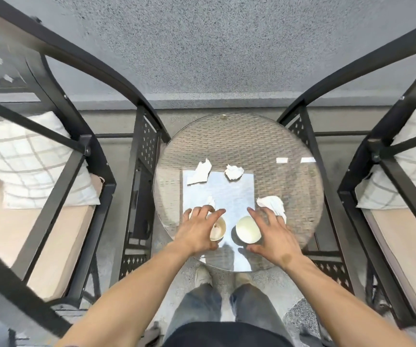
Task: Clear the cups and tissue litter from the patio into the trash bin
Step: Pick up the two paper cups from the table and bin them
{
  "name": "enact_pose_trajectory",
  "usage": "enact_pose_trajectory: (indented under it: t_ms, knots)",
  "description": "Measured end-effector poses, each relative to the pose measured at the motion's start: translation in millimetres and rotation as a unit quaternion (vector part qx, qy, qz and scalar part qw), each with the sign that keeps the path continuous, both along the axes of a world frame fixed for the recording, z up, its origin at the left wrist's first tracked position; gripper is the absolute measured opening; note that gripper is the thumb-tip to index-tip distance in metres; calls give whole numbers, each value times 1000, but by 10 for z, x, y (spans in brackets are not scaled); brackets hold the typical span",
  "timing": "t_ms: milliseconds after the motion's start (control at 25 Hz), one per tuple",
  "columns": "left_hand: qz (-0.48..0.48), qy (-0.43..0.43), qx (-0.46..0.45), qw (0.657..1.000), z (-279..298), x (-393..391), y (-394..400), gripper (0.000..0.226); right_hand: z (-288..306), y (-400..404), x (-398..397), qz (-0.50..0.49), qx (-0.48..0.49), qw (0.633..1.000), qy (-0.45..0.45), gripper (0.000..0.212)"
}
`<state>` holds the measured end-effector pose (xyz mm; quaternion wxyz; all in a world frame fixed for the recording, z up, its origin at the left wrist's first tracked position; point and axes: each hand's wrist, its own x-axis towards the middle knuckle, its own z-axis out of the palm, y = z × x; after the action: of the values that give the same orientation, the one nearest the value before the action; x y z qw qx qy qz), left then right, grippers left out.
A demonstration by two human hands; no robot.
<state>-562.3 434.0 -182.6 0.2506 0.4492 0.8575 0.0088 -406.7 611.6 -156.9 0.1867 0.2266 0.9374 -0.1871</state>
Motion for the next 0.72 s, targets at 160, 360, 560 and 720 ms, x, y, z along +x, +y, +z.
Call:
enact_pose_trajectory:
  t_ms: [160,360,560,720]
  knots:
    - [15,1,-4,1000,-130,38,35,90,-150,65,-58,34,0,999,-7,91]
    - [58,4,5,998,-170,64,5,85,-258,69,-108,63,7,998,-1,83]
    - [119,-1,30,992,-106,258,-109,81,-277,65,-109,113,0,994,6,80]
    - [187,8,59,980,-10,491,-303,78,-231,30,-122,159,-16,987,24,79]
